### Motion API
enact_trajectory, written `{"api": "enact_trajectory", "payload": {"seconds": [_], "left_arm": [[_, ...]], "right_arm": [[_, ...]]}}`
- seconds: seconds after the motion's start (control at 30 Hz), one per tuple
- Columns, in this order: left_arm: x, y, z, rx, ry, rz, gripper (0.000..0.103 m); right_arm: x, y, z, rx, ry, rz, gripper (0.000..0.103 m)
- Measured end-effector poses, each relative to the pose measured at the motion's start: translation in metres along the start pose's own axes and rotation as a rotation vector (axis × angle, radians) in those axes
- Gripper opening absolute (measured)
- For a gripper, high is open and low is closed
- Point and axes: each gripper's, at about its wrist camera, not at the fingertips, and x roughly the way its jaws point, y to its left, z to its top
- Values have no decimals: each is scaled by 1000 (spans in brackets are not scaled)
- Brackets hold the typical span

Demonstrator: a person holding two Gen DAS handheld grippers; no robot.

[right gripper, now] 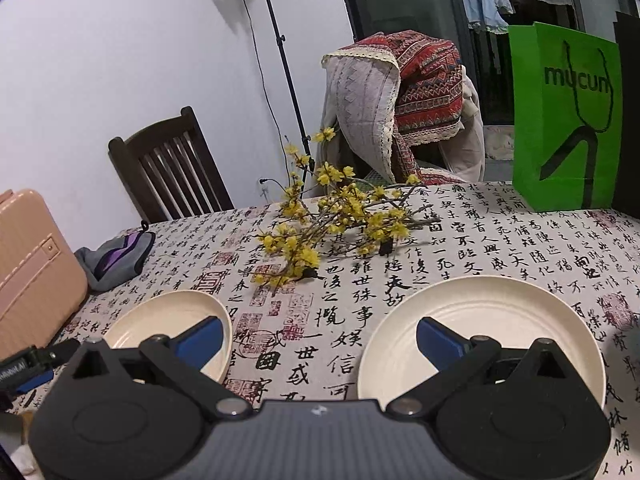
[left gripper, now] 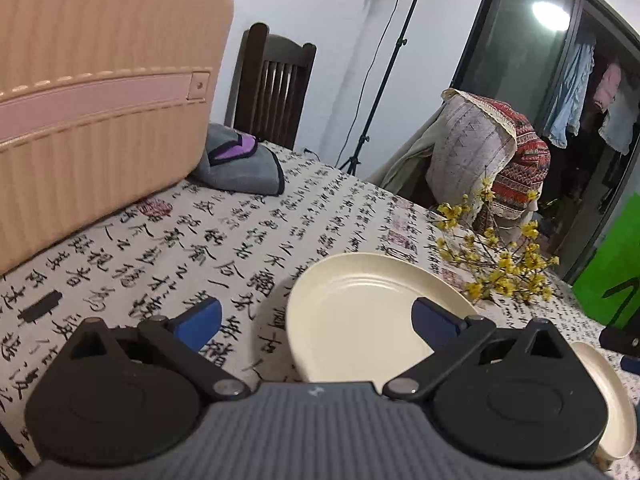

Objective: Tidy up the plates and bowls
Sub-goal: 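Close the left gripper on a cream plate rim while the right gripper closes on another plate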

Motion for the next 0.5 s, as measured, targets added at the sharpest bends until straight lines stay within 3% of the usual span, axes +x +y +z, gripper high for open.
{"api": "enact_trajectory", "payload": {"seconds": [0.5], "left_arm": [[5,4,-6,21,-12,18,103]], "right_arm": [[21,29,0,-42,7,14,102]]}}
